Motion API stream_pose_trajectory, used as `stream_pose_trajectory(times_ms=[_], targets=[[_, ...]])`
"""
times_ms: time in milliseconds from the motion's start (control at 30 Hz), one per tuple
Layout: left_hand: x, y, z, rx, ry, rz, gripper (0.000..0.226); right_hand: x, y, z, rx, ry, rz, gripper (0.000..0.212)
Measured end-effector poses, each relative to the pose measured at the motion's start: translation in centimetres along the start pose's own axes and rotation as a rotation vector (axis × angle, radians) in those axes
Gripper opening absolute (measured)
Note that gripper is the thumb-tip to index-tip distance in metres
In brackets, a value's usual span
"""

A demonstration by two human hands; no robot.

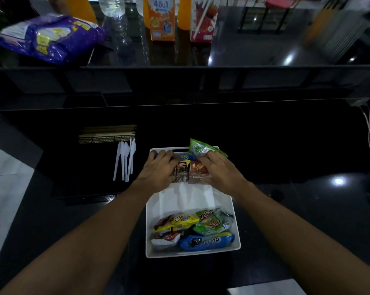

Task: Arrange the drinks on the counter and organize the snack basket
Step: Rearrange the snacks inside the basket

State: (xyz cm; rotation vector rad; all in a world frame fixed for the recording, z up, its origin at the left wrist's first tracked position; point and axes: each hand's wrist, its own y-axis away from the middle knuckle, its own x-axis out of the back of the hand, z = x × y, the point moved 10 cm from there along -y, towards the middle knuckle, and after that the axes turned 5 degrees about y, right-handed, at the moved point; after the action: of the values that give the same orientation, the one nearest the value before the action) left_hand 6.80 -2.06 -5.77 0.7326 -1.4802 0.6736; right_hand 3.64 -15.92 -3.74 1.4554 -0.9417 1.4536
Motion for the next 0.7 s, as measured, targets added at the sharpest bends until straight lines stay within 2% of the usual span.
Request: stream_pose_trajectory(times_ms=[100,200,267,333,367,400,467,500,567,633,700], targets=[[1.1,0.7,0.6,-0.006,0.006,0.045,0.076,1.4,0.9,-0.2,0.004,-0.064,0.124,0.074],[2.7,1.8,1.5,-0.024,-0.005,0.171,0.061,3.9,2.2,-1.7,0.131,-0.063,0.354,0.039],[3.2,2.9,2.8,-0.097,0.01,0.247,0.043,4.8,3.1,-3.0,0.238,-0.083,0.397,0.021],[2.8,4.1,4.4,-0.22,0.083,0.252,0.024,4.2,3.4,-3.7,0.255,-0.147,0.245,0.02],[2.4,4.8,5.1,-0.285,0.166,0.221,0.015,2.9,3.5,-3.7,0.217,-0.2,0.078,0.022],[2.0,5.4,5.6,-0.319,0.273,0.156,0.016,1.0,3.9,-3.5,0.163,-0.259,-0.121,0.024],[0.5,6.5,5.5,-0.262,0.479,-0.055,0.041,-2.6,5.6,-3.4,0.091,-0.337,-0.467,0.031],[-0.5,7.1,5.3,-0.208,0.537,-0.158,0.051,-3.8,6.6,-3.5,0.08,-0.341,-0.568,0.037],[-2.3,8.2,5.0,-0.143,0.587,-0.319,0.067,-5.4,8.0,-3.5,0.061,-0.284,-0.646,0.055],[-3.4,8.9,5.1,-0.099,0.592,-0.43,0.079,-6.3,8.8,-3.4,0.055,-0.207,-0.642,0.071],[-4.3,9.3,4.9,-0.061,0.573,-0.507,0.088,-6.7,9.0,-3.5,0.05,-0.172,-0.61,0.074]])
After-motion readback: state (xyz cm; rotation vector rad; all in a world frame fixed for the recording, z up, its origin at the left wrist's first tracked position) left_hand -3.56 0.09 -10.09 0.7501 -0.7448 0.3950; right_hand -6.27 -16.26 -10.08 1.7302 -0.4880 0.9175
